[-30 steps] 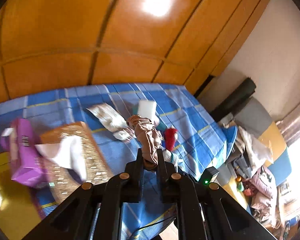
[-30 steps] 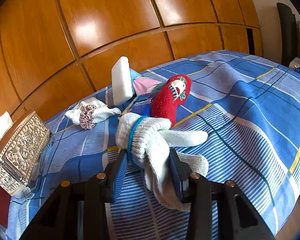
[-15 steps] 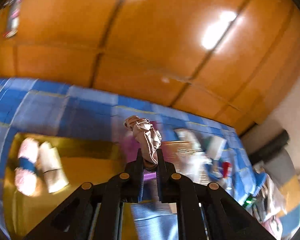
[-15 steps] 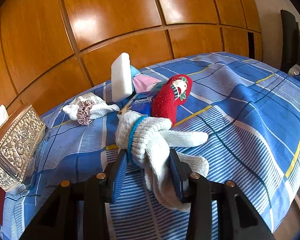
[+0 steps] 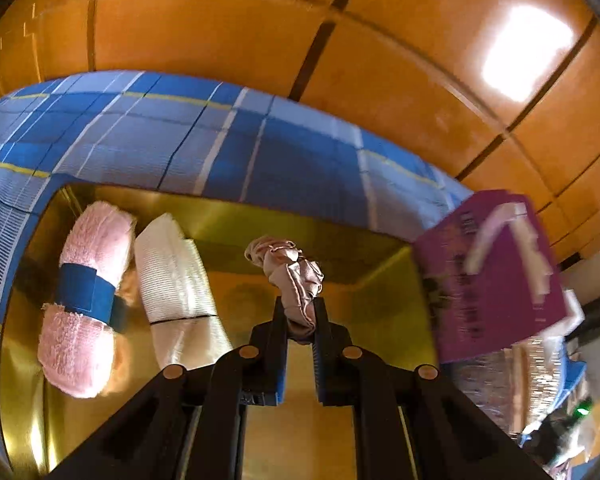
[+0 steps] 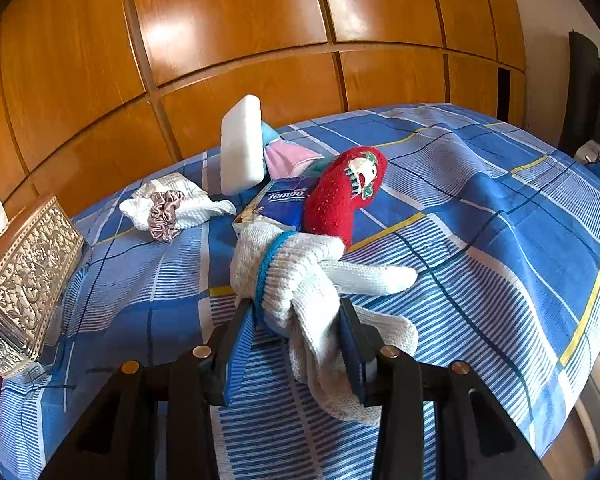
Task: Organize soft objects
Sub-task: 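Carry the scrunchie with the left gripper into the tray beside the beige roll and release, then carry the white knit glove with the right gripper into the tray and release, then move the right gripper to the red Christmas sock and grasp it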
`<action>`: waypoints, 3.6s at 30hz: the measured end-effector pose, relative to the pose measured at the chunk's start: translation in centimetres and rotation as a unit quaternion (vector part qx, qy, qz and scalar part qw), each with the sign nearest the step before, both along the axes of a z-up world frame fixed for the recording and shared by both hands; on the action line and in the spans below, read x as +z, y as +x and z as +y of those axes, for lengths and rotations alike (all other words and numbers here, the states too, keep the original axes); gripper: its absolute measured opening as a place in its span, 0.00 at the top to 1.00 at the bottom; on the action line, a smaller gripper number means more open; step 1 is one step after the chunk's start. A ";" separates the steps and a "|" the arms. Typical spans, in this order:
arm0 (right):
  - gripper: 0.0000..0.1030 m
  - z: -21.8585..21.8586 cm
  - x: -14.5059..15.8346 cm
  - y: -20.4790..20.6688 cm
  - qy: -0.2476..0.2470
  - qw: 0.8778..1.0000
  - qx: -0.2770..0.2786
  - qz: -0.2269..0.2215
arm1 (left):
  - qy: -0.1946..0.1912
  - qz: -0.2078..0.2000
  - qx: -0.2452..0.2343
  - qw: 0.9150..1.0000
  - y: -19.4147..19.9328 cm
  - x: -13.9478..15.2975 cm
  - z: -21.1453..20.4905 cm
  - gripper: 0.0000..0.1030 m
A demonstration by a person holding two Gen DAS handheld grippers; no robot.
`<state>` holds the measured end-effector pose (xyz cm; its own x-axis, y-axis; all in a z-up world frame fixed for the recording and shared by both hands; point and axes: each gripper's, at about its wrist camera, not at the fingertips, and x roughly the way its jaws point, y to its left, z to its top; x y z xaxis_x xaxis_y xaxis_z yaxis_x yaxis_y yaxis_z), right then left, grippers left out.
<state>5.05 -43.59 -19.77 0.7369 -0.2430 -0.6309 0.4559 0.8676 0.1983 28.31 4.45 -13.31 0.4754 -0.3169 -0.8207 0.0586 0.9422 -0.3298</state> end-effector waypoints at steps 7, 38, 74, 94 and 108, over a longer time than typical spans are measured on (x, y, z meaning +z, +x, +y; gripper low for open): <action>0.63 -0.1 1.5 -0.1 0.020 1.000 -0.022 0.001 | 0.044 0.005 0.009 0.999 0.1 -1.8 1.0 0.85; 0.62 24.5 19.9 6.9 0.139 0.940 0.280 -0.133 | 0.021 -0.054 0.037 0.998 -9.3 1.0 3.8 0.16; 0.53 39.4 5.9 22.3 0.155 0.975 0.125 0.102 | 0.029 -0.067 0.157 0.985 -12.5 2.4 13.8 0.14; 0.48 39.0 13.9 11.7 0.031 0.953 0.302 -0.023 | 0.019 -0.054 0.139 0.989 -12.2 2.0 11.4 0.12; 0.48 28.0 17.7 6.3 -0.017 0.973 0.214 -0.087 | 0.024 -0.061 0.075 0.995 -12.1 2.9 6.2 0.07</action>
